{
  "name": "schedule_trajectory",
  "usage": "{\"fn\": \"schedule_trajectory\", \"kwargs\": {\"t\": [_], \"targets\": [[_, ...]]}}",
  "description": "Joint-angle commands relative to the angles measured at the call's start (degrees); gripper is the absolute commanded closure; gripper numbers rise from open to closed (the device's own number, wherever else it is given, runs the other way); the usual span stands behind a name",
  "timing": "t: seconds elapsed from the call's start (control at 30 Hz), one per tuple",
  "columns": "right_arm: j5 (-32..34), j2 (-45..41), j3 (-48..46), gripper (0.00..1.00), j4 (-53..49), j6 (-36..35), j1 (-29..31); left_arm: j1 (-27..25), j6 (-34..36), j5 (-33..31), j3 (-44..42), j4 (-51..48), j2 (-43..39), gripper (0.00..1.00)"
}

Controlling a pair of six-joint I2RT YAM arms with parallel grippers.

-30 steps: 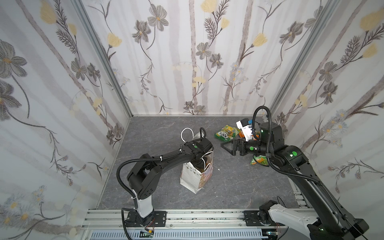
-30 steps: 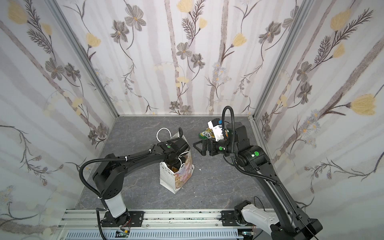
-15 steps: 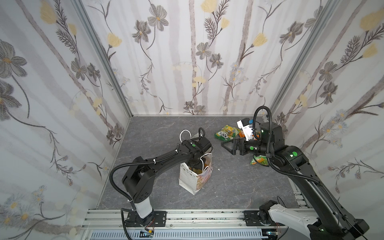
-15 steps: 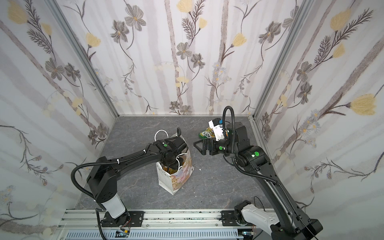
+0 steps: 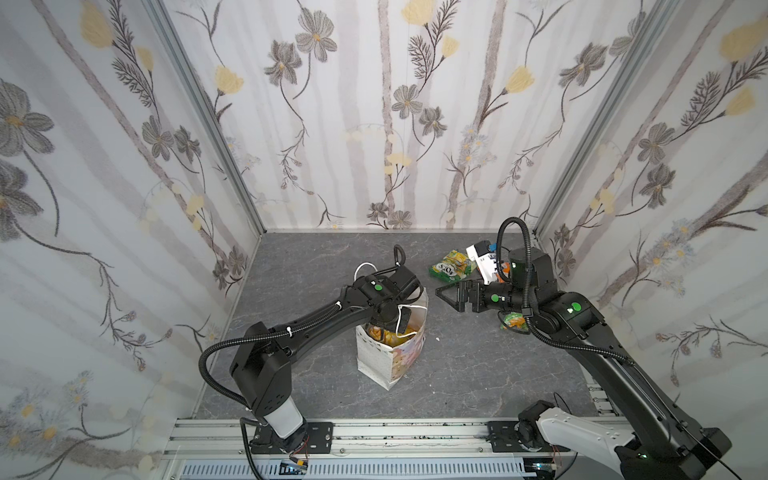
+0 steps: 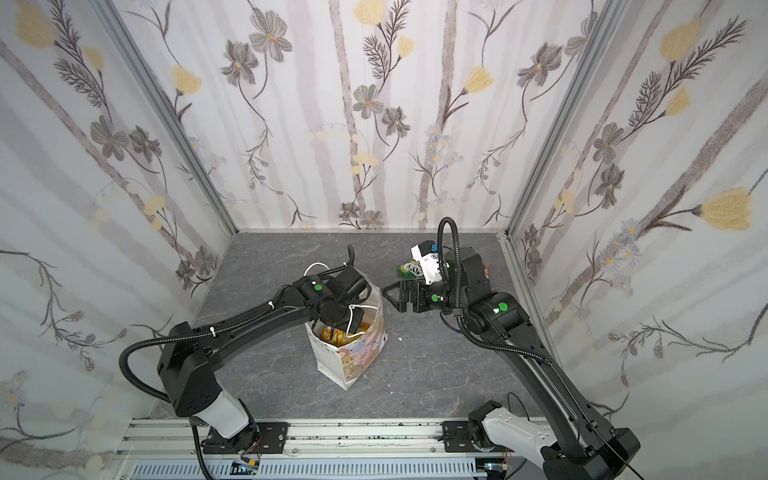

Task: Take the snacks out of the paper bag
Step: 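Close the left gripper on the yellow packet and lift it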

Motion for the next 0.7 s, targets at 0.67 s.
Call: {"fn": "schedule_trajectory", "kwargs": {"t": [0.67], "targets": [[1.7,-0.2,0.8,0.01,2.2,0.3,0.1,0.1,0.0,-5.3,5.4,-2.4,-7.2,1.00]]}}
